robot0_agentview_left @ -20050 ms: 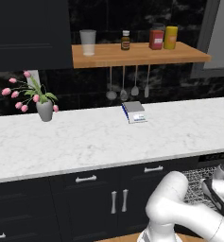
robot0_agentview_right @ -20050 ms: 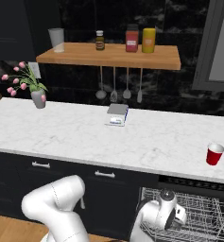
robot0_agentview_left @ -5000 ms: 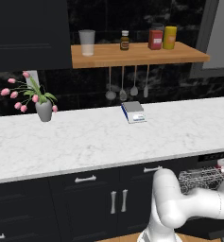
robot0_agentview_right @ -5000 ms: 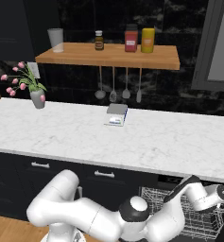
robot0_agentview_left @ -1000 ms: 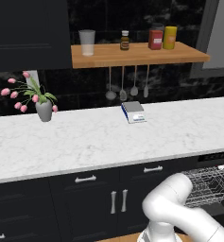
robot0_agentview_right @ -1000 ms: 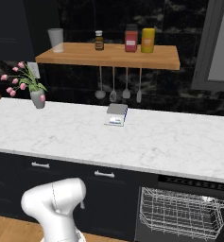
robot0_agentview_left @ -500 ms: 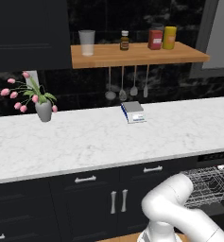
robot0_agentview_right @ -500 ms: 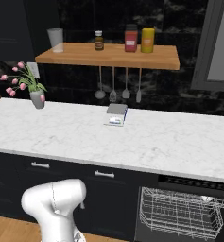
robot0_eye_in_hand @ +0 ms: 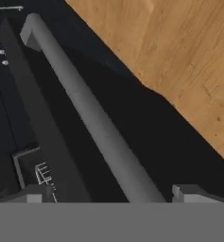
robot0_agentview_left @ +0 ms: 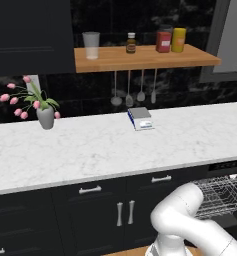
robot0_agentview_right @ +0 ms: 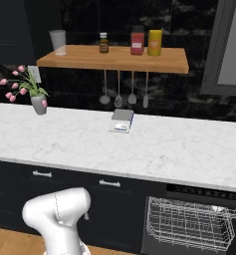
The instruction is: Pick up the cup and bowl from the counter, place them in the dishwasher, and close the dishwasher door.
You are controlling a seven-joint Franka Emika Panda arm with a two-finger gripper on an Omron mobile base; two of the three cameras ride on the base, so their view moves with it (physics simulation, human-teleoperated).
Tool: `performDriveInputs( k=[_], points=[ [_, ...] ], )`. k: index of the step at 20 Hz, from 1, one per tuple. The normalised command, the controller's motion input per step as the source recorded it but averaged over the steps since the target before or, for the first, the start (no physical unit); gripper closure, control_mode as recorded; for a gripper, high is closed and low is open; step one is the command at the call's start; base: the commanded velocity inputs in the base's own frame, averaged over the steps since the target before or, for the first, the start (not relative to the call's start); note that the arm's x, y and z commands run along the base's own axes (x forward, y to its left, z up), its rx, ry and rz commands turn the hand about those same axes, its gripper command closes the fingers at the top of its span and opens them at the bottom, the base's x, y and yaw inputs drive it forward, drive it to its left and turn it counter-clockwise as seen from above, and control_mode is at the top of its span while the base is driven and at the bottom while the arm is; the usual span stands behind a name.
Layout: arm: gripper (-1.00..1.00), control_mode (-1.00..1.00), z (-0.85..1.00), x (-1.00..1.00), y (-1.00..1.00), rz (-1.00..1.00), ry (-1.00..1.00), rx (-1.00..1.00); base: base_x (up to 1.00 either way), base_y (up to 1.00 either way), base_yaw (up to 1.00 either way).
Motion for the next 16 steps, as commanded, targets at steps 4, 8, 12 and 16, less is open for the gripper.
performDriveInputs(
  k=[4,8,12,16],
  points=[
    [-1.00,-1.00,0.18,0.83,0.39,-0.13,-0.65,0.36,0.00,0.00,0.00],
    [-1.00,-1.00,0.45,1.00,0.51,-0.14,-0.72,0.30,0.00,0.00,0.00],
    [-1.00,-1.00,0.48,1.00,0.47,-0.16,-0.72,0.32,0.00,0.00,0.00],
    [-1.00,-1.00,0.30,1.00,0.42,-0.15,-0.66,0.29,0.00,0.00,0.00]
  ],
)
